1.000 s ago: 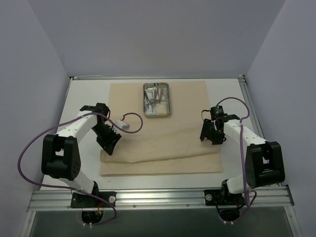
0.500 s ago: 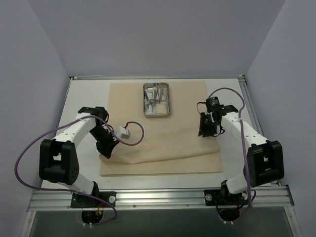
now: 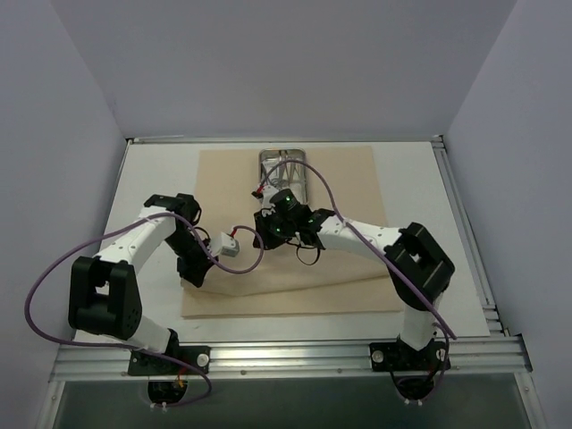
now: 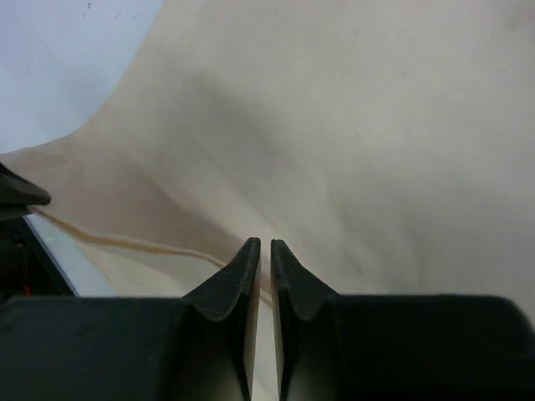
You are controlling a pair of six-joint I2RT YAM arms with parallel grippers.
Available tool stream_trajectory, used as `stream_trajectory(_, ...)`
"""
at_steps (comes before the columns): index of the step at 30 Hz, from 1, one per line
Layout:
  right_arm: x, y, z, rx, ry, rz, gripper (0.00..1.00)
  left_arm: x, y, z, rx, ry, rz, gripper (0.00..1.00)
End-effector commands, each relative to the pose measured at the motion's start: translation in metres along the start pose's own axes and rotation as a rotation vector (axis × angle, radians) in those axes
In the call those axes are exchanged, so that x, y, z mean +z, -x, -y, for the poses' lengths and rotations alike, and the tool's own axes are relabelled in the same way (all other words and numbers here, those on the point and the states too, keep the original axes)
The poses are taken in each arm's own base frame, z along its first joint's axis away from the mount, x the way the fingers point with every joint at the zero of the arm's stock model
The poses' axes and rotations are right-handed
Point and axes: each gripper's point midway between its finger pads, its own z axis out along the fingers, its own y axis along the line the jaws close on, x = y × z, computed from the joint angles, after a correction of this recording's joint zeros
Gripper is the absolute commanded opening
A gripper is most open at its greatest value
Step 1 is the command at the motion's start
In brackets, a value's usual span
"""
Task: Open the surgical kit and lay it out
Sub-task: Smooth out the surgical kit at the center of the board.
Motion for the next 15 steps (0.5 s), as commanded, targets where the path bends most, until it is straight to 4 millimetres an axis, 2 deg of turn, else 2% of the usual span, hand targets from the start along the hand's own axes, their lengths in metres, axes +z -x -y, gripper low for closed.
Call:
stream_trajectory(1, 0.033, 0.039, -0.014, -0.027, 0.09, 0.115, 0.04, -0.012, -0.012, 0.046, -0.023, -0.132, -0.041, 0.1)
stream_trajectory(3, 0.047, 0.033, -0.02, -0.034, 0.126, 0.087, 0.01, -0.013, -0.012, 0.046, -0.026, -0.124, -0.036, 0.08)
stream_trajectory(4, 0.061, 0.019, -0.02, -0.057, 0.125, 0.046, 0.0, -0.013, -0.012, 0.047, -0.027, -0.123, -0.035, 0.08)
stream_trajectory(6, 0.07, 0.009, -0.026, -0.088, 0.142, -0.002, 0.0, -0.013, -0.013, 0.048, -0.028, -0.123, -0.038, 0.06)
stream_trajectory(8, 0.079, -0.014, -0.028, -0.116, 0.164, -0.082, 0.0, -0.012, -0.015, 0.049, -0.031, -0.121, -0.046, 0.06)
stream_trajectory(11, 0.071, -0.046, -0.03, -0.133, 0.218, -0.189, 0.0, -0.009, -0.02, 0.047, -0.037, -0.114, -0.059, 0.05)
stream_trajectory(12, 0.064, -0.049, -0.032, -0.14, 0.228, -0.201, 0.0, -0.008, -0.021, 0.047, -0.035, -0.112, -0.065, 0.05)
stream_trajectory(15, 0.048, -0.082, -0.02, -0.141, 0.205, -0.3, 0.0, -0.009, -0.022, 0.045, -0.033, -0.105, -0.067, 0.04)
